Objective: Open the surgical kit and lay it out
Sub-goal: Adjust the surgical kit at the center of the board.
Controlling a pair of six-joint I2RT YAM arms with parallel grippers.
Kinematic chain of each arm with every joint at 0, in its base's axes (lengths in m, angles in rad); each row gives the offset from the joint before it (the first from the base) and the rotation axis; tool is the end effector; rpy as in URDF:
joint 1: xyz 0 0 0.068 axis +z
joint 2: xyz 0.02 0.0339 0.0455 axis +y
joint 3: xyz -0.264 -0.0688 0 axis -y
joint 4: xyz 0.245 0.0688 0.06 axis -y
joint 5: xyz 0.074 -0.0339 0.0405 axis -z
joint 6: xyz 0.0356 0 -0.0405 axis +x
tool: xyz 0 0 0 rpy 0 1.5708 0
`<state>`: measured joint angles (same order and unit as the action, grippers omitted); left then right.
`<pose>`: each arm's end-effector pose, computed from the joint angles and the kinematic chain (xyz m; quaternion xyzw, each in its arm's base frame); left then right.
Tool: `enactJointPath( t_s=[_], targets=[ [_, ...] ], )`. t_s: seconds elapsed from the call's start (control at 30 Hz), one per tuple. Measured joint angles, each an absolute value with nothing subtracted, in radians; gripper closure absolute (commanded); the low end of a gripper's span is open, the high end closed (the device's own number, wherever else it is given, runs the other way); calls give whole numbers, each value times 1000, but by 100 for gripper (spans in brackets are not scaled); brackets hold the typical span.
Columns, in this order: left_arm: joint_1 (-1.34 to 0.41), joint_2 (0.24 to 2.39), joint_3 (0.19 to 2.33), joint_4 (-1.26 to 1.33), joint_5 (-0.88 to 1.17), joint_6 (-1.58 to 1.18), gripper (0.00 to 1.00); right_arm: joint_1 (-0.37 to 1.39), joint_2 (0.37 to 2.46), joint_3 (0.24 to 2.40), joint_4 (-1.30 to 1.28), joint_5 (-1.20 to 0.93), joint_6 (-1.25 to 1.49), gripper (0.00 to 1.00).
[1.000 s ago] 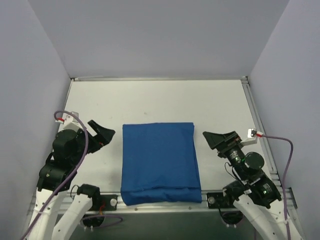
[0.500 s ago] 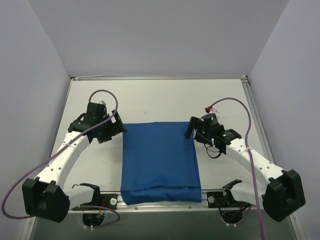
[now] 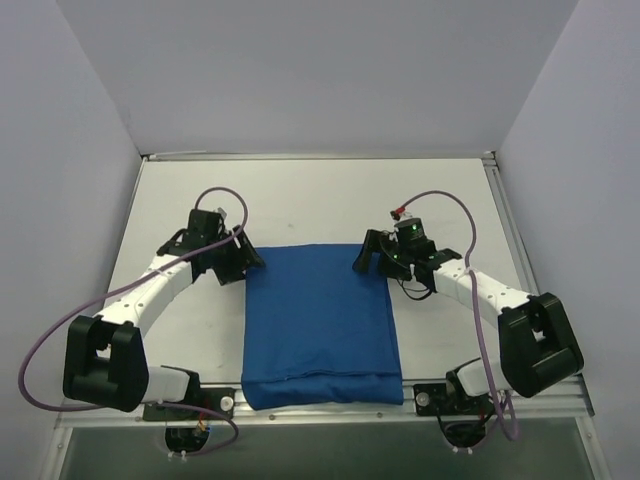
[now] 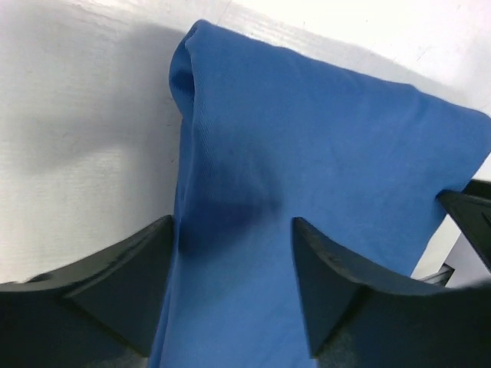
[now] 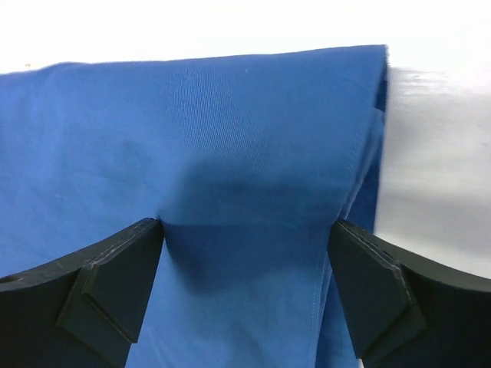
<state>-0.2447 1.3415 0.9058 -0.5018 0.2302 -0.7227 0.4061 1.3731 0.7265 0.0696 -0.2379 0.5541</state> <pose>0.2617 -0.0737 0.2340 -0.1887 0.9256 -0.2405 0.2231 0.2639 0.1226 0.2134 0.0081 0.8746 0.3111 0.3716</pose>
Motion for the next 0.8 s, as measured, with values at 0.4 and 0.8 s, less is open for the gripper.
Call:
enactJointPath(
  t_s=[0.4,0.8],
  targets=[
    [-229,1412,763,-203,374,-850,93,405,1629,862,125,-344,498,51],
    [-243,1401,589,176,339,-1017,98,394,2088,1483,-10,-356,337,43]
  ],
)
